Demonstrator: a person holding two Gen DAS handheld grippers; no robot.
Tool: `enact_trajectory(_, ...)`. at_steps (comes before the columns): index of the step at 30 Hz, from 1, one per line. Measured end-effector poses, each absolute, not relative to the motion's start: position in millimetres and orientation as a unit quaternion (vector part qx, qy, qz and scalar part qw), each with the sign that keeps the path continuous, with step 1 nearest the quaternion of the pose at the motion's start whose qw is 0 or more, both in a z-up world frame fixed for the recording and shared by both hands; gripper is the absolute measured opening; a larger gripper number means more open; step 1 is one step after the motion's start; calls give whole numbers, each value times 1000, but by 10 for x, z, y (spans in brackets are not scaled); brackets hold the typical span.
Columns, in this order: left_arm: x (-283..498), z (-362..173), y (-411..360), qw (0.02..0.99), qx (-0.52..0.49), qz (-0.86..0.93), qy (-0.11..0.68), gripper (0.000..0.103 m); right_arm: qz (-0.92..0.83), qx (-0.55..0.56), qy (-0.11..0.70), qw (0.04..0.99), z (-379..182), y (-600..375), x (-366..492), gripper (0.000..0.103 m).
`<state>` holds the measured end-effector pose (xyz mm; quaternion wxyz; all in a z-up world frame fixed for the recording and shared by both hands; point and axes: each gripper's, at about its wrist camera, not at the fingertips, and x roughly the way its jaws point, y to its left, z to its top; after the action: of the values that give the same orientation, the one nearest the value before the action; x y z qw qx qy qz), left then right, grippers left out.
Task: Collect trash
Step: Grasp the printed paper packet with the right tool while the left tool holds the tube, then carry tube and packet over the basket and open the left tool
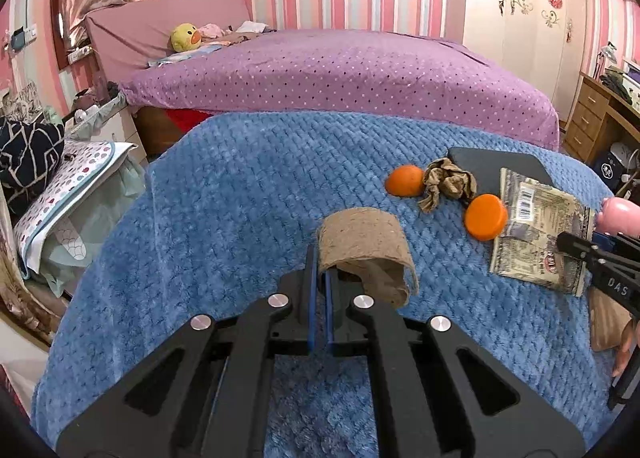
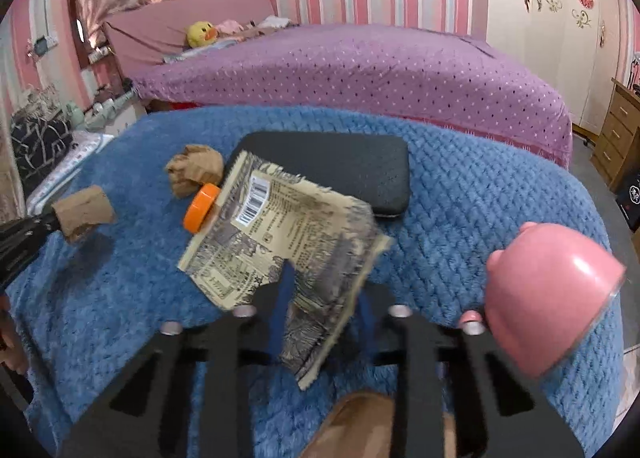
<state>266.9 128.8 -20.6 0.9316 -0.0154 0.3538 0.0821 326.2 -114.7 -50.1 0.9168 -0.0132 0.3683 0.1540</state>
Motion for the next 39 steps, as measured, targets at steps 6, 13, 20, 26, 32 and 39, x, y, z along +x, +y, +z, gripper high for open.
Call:
enact_trajectory(6, 2590, -136, 1180, 933, -11, 80, 350, 2, 168, -19, 340, 925, -347, -1223, 2965, 8)
enact_trajectory(13, 2453, -42, 1013, 937, -10, 77, 341, 2, 146, -45, 288, 945, -70, -1369, 2448, 4)
enact_trajectory(20, 2245, 48, 691, 941, -17, 61, 331, 2, 131, -40, 267, 954, 230, -1789, 1996, 4)
enact_trajectory(26, 1977, 123, 262, 947, -20, 27, 320, 2, 104, -22, 261, 959, 336, -2323, 1555, 4)
enact_trajectory(32, 1725, 193, -336, 951, -19, -13, 308, 2, 50, -8, 256, 965, 400, -3053, 1086, 4)
enact_trajectory(39, 1594, 274, -1252, 950, -11, -82, 302, 2, -29, 5, 258, 966, 366, -3938, 591, 4)
